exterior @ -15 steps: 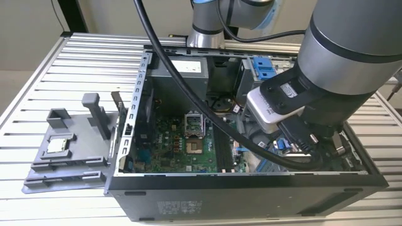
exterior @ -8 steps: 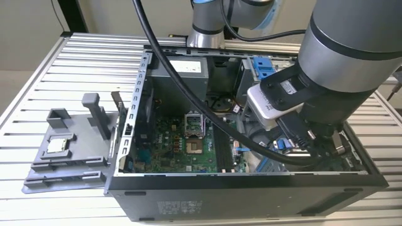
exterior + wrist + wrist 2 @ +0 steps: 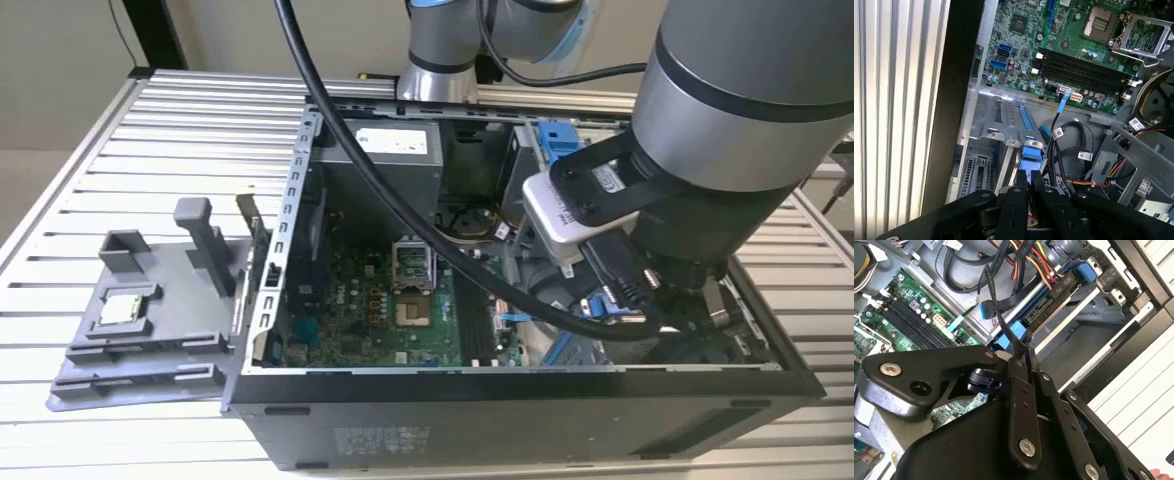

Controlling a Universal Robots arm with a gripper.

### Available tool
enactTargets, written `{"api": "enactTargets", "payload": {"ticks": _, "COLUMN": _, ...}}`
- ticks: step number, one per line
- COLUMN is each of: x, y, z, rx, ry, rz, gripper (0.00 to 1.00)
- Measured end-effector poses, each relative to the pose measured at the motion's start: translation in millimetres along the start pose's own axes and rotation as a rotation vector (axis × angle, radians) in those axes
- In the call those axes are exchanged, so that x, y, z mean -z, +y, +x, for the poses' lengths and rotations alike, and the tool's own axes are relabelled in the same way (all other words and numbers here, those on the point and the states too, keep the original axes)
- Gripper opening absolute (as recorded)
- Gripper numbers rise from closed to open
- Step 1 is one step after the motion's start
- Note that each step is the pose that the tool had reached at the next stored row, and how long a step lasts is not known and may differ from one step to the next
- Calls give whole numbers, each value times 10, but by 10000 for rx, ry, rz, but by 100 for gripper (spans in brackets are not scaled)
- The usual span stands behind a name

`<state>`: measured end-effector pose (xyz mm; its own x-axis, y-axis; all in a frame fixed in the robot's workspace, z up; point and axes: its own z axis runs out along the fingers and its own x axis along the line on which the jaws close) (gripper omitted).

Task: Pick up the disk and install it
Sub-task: 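Insert the second disk wire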

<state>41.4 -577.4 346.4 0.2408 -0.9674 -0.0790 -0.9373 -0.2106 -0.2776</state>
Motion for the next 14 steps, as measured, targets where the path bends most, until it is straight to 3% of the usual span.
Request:
{"api": "enactTargets", "payload": {"ticks": 5, "x": -5, "y": -17, "z": -28, "rx": -146, "ry": 42, "rz": 12, "gripper": 0}}
{"api": "enactTargets", "payload": {"ticks": 8, "x": -9, "y": -59, "z": -37, "rx": -183, "ry": 74, "rz": 8, "gripper": 0}}
{"api": "enactTargets", "payload": {"ticks": 14, "x": -22, "y": -171, "z": -28, "rx": -183, "ry": 139, "rz": -118, "gripper": 0}}
